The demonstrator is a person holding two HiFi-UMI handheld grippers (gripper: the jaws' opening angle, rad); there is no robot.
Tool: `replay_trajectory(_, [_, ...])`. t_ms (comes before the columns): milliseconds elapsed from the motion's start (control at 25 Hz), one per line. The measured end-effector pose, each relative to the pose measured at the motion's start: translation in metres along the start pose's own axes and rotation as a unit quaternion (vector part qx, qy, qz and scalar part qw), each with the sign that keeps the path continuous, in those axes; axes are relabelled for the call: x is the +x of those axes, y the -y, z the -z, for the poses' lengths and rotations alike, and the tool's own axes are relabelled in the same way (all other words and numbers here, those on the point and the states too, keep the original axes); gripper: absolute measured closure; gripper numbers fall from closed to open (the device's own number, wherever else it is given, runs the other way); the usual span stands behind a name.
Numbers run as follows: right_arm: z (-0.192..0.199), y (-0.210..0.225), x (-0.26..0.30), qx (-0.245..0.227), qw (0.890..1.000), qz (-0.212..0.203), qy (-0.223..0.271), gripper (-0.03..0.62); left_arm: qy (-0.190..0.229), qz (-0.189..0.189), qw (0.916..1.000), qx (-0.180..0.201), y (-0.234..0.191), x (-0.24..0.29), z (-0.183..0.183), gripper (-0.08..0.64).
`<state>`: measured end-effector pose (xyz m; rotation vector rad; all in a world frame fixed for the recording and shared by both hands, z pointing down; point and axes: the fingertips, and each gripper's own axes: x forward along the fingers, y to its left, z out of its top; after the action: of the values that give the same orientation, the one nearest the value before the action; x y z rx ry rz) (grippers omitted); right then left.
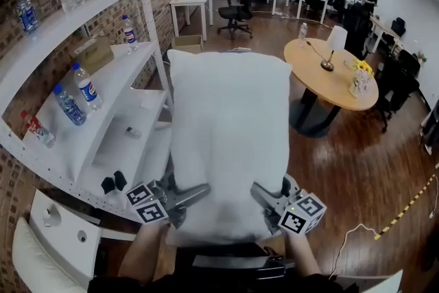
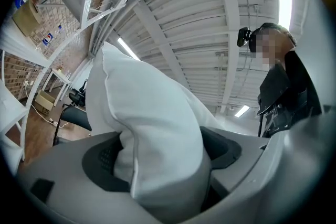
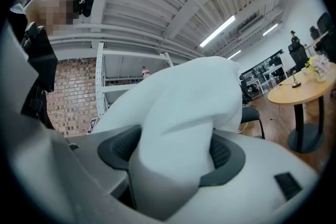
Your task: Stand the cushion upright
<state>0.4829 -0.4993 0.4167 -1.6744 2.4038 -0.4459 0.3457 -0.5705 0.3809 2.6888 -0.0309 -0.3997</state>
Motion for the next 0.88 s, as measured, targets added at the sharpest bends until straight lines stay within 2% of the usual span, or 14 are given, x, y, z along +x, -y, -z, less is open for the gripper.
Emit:
replay_trajectory(160, [-0.017,0.046,0.005,0.002,1.000,-0.005,-0.005,0.244,0.002,-0.005,1.0000,-0.007,-0.023,0.042,0.005,0.164])
replay_trajectory(440, [-0.016,0.111,0.022,0.044,0.999,0.016,-0.007,0.244,-0.030,-0.011,0.9989,-0.033,-0.074,0.092,0.017,0.164])
replay_trajectory(600, [-0.036,0.151,0.027,0.045,0.999,0.026,-0.013,0.244,-0.029,-0.009,0.9985,-0.046,-0.095,0.133,0.017,0.166])
replay_trajectory(880, [-0.050,0.227,0.087,0.050,0.996,0.072,-0.006,0.244,-0.043,0.027,0.9971,-0.057,-0.186,0.193,0.006,0.165])
